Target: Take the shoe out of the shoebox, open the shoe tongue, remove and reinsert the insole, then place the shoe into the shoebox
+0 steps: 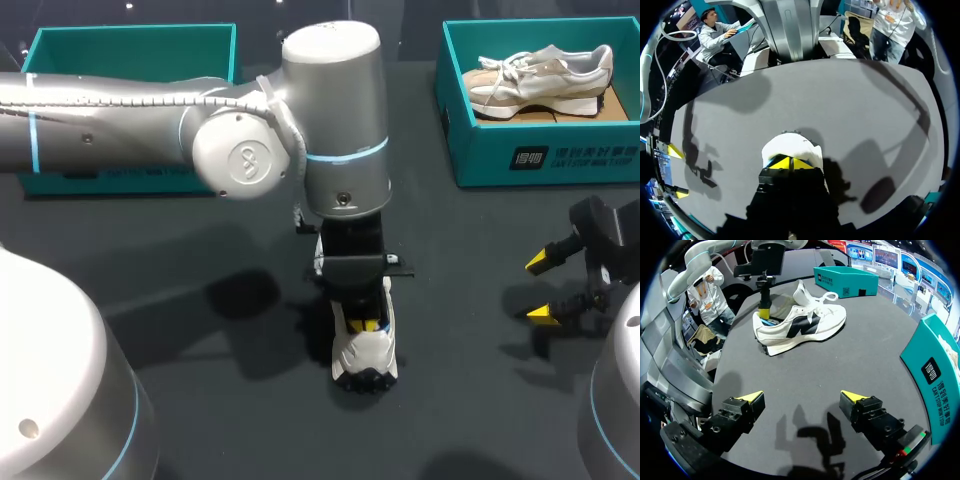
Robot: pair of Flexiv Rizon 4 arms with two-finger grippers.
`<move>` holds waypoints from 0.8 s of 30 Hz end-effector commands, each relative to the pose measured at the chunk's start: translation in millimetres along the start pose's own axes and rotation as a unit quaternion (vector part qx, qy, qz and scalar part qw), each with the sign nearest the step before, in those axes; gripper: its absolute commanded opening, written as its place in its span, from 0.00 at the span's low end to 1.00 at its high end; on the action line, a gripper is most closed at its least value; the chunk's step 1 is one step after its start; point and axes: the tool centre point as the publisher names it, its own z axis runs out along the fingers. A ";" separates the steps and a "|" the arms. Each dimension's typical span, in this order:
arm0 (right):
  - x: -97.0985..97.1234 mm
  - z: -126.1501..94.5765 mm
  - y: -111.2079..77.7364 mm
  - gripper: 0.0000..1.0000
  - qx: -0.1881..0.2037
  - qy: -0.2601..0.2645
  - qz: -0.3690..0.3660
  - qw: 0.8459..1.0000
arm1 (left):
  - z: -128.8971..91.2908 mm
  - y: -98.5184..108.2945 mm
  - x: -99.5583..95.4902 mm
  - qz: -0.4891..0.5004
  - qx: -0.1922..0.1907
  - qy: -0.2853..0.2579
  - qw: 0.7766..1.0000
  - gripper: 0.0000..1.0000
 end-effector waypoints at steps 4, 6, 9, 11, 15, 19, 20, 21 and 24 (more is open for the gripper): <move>2.1 -0.3 0.1 1.00 0.001 -0.002 0.000 1.000 | 18.8 6.6 -2.2 -0.010 -0.020 0.009 1.000 0.00; 2.1 -0.3 0.1 1.00 0.001 -0.002 0.000 1.000 | 22.4 8.6 0.9 -0.015 -0.028 0.013 0.999 0.00; 2.1 -0.3 0.1 1.00 0.001 -0.002 0.000 1.000 | 28.9 13.6 5.5 -0.027 -0.044 0.021 0.998 0.00; 2.1 -0.3 0.1 1.00 0.001 -0.002 0.000 1.000 | 28.6 15.4 8.1 -0.029 -0.046 0.019 0.998 0.00; 2.1 -0.3 0.1 1.00 0.001 -0.002 0.000 1.000 | 9.7 11.0 7.9 -0.021 -0.053 -0.015 0.998 0.00; 2.1 -0.3 0.1 1.00 0.001 -0.002 0.000 1.000 | 0.5 8.0 0.1 -0.010 -0.054 -0.034 0.998 0.00; 2.1 -0.3 0.1 1.00 0.001 -0.002 0.000 1.000 | 2.3 7.9 -2.6 -0.008 -0.057 -0.035 0.998 0.00; 2.1 -0.3 0.1 1.00 0.001 -0.002 0.000 1.000 | 4.8 8.1 -4.9 -0.007 -0.057 -0.036 0.998 0.00; 2.1 -0.3 0.1 1.00 0.001 -0.002 0.000 1.000 | 18.2 11.4 -11.6 -0.008 -0.045 -0.041 0.998 0.00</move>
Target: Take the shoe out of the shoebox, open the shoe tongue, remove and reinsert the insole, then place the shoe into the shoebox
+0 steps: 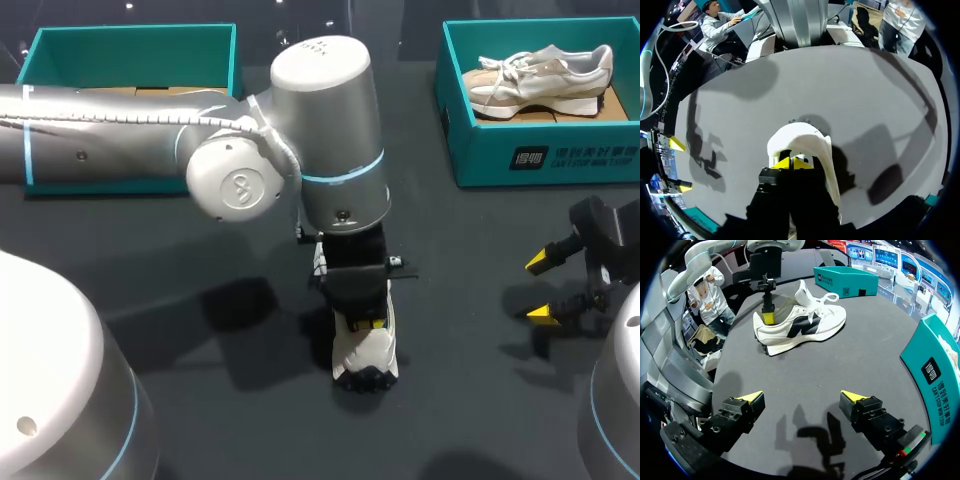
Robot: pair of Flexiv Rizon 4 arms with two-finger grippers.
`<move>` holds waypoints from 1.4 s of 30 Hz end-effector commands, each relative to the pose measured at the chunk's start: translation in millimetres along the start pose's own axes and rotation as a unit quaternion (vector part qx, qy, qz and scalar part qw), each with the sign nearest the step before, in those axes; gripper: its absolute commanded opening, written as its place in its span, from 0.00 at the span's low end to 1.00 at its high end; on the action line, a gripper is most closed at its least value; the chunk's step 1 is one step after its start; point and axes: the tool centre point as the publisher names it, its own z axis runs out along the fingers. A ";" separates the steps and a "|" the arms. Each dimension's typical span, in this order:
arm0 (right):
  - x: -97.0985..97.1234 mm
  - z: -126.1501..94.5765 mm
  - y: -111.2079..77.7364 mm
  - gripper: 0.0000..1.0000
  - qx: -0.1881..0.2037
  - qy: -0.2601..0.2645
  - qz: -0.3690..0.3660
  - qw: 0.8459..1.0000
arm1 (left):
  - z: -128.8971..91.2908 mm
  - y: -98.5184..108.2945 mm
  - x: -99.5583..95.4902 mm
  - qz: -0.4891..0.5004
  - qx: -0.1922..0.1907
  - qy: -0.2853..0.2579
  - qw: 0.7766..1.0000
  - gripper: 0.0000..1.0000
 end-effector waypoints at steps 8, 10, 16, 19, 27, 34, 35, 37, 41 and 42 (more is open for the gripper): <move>2.1 -0.3 0.0 1.00 0.001 -0.002 0.000 1.000 | 55.6 8.3 -3.6 -0.009 0.023 0.017 1.000 0.00; 2.1 -0.3 0.0 1.00 0.001 -0.002 0.000 1.000 | 60.5 12.2 0.3 -0.015 0.014 0.025 0.999 0.00; 2.1 -0.3 0.0 1.00 0.001 -0.002 0.000 1.000 | 58.1 25.0 15.4 -0.033 -0.028 0.039 0.998 0.00; 2.1 -0.3 0.0 1.00 0.001 -0.002 0.000 1.000 | 46.3 26.4 21.3 -0.036 -0.043 0.034 0.998 0.00; 2.1 -0.3 0.0 1.00 0.001 -0.002 0.000 1.000 | 23.3 12.9 12.4 -0.017 -0.035 0.005 0.999 0.00; 2.1 -0.3 0.0 1.00 0.001 -0.002 0.000 1.000 | 48.8 4.1 -5.4 0.002 0.009 0.027 1.000 0.00; 2.1 -0.3 0.0 1.00 0.001 -0.002 0.000 1.000 | 54.7 4.4 -6.7 0.002 0.010 0.033 0.999 0.00; 2.1 -0.3 0.0 1.00 0.001 -0.002 0.000 1.000 | 65.2 7.5 -6.8 -0.002 0.011 0.045 0.999 0.00; 2.1 -0.3 0.0 1.00 0.001 -0.002 0.000 1.000 | 74.2 14.9 0.0 -0.012 0.001 0.058 0.998 0.00; 2.1 -0.3 0.0 1.00 0.001 -0.002 0.000 1.000 | 73.5 17.1 2.5 -0.015 -0.008 0.060 0.998 0.00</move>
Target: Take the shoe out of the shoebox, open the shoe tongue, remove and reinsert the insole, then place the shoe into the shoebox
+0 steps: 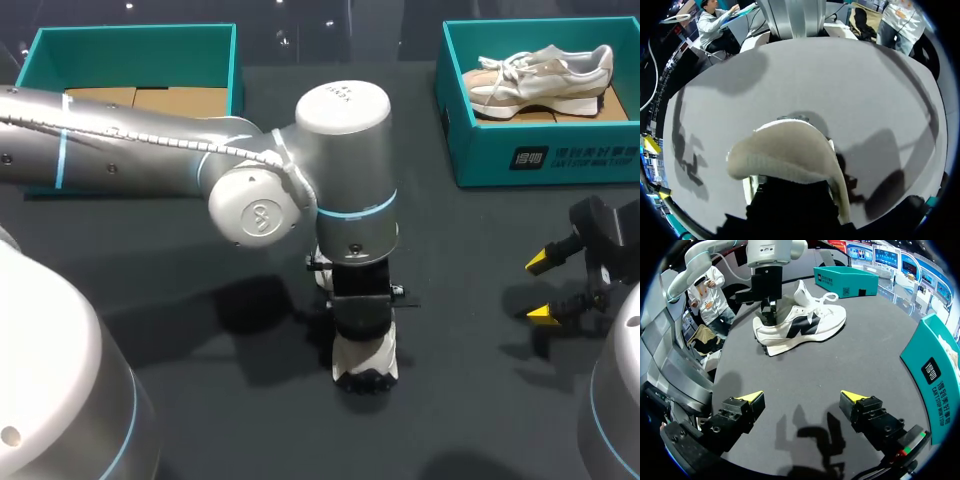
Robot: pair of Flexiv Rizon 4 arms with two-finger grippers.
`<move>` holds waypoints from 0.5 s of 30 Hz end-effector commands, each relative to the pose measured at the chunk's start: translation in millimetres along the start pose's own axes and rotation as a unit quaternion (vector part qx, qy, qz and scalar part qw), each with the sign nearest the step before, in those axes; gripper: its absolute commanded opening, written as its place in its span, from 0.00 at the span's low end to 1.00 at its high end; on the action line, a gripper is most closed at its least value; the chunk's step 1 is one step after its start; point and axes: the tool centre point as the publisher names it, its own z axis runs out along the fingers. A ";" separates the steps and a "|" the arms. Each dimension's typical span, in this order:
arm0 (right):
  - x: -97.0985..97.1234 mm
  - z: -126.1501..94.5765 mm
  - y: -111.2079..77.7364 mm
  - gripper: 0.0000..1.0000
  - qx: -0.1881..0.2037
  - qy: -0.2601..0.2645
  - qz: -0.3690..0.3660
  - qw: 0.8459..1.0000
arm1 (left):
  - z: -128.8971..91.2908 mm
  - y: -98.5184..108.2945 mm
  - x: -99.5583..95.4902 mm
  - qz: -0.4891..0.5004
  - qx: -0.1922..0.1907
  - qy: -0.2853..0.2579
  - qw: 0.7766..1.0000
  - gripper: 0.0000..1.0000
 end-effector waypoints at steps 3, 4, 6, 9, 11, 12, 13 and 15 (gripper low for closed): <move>2.2 -0.3 0.1 1.00 0.001 -0.002 0.000 1.000 | 13.1 19.2 -0.6 -0.022 -0.038 0.024 0.999 0.00; 2.2 -0.3 0.1 1.00 0.001 -0.002 0.000 1.000 | 10.6 22.5 2.8 -0.028 -0.050 0.025 0.998 0.00; 2.2 -0.3 0.1 1.00 0.001 -0.002 0.000 1.000 | 4.9 29.3 9.5 -0.041 -0.066 0.025 0.997 0.00; 2.2 -0.3 0.1 1.00 0.001 -0.002 0.000 1.000 | -5.6 37.9 16.8 -0.056 -0.080 0.018 0.995 0.00; 2.2 -0.3 0.1 1.00 0.001 -0.002 0.000 1.000 | -13.9 39.4 18.6 -0.058 -0.088 0.013 0.994 0.00; 2.2 -0.3 0.1 1.00 0.001 -0.002 0.000 1.000 | -17.9 38.9 18.3 -0.057 -0.088 0.008 0.994 0.00; 2.2 -0.3 0.1 1.00 0.001 -0.002 0.000 1.000 | -21.5 37.7 17.2 -0.055 -0.089 0.004 0.994 0.00; 2.2 -0.3 0.1 1.00 0.001 -0.002 0.000 1.000 | -27.3 33.5 13.6 -0.046 -0.085 -0.006 0.995 0.00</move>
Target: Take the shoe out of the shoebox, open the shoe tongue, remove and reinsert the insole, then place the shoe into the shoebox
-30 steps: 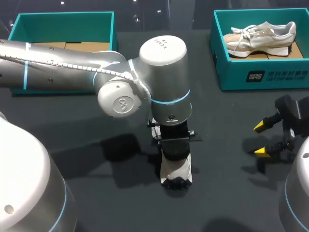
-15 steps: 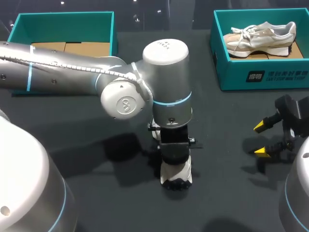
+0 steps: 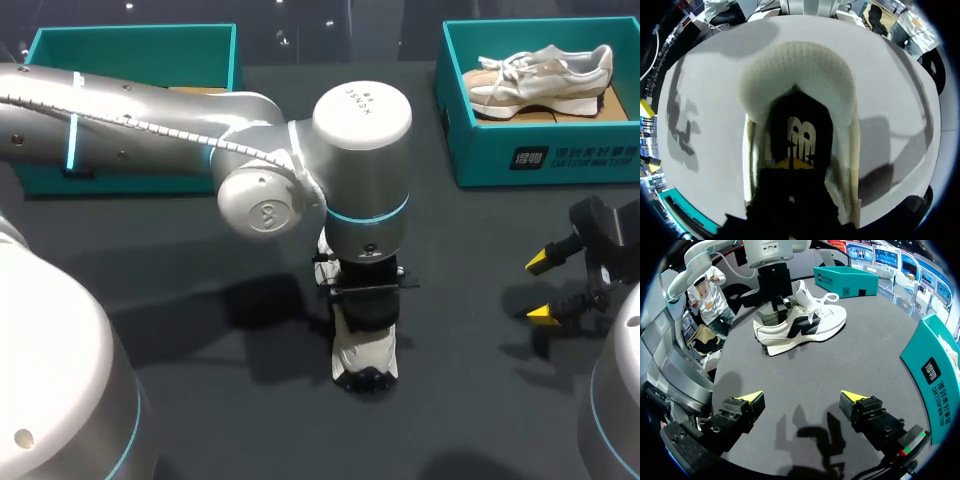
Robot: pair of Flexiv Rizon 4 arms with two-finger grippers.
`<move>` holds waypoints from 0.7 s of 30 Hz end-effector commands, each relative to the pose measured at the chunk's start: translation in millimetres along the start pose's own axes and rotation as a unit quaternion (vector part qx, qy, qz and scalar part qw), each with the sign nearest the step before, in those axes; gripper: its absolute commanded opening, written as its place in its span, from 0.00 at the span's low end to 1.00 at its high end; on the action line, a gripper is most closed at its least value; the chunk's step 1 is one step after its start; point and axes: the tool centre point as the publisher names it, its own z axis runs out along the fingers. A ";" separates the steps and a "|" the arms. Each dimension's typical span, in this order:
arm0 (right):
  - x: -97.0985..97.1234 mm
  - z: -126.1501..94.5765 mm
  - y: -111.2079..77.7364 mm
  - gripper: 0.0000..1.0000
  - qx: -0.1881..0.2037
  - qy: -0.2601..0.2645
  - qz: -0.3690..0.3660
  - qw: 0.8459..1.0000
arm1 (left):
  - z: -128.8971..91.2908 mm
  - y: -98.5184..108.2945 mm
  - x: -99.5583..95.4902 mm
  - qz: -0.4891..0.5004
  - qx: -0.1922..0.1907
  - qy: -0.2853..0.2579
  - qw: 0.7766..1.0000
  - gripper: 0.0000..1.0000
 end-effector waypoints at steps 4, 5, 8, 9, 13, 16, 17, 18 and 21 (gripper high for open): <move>2.1 -0.3 0.1 1.00 0.001 -0.002 0.000 1.000 | -18.8 -15.1 2.4 0.034 0.030 -0.036 0.998 0.00; 2.1 -0.3 0.1 1.00 0.001 -0.002 0.000 1.000 | -18.3 -18.8 0.1 0.040 0.037 -0.036 0.998 0.00; 2.1 -0.3 0.1 1.00 0.001 -0.002 0.000 1.000 | -9.3 -28.9 -6.5 0.056 0.054 -0.022 0.997 0.00; 2.1 -0.3 0.1 1.00 0.001 -0.002 0.000 1.000 | -4.4 -32.1 -8.3 0.063 0.060 -0.013 0.996 0.00; 2.1 -0.3 0.1 1.00 0.001 -0.002 0.000 1.000 | 14.1 -40.0 -12.2 0.070 0.075 0.004 0.995 0.00; 2.1 -0.3 0.1 1.00 0.001 -0.002 0.000 1.000 | 25.9 -39.0 -11.6 0.063 0.074 0.012 0.995 0.00; 2.1 -0.3 0.1 1.00 0.001 -0.002 0.000 1.000 | 29.2 -37.3 -10.6 0.060 0.072 0.015 0.996 0.00; 2.1 -0.3 0.1 1.00 0.001 -0.002 0.000 1.000 | 31.3 -35.0 -9.3 0.056 0.070 0.018 0.996 0.00; 2.1 -0.3 0.1 1.00 0.001 -0.002 0.000 1.000 | 30.7 -27.2 -3.8 0.048 0.055 0.023 0.997 0.00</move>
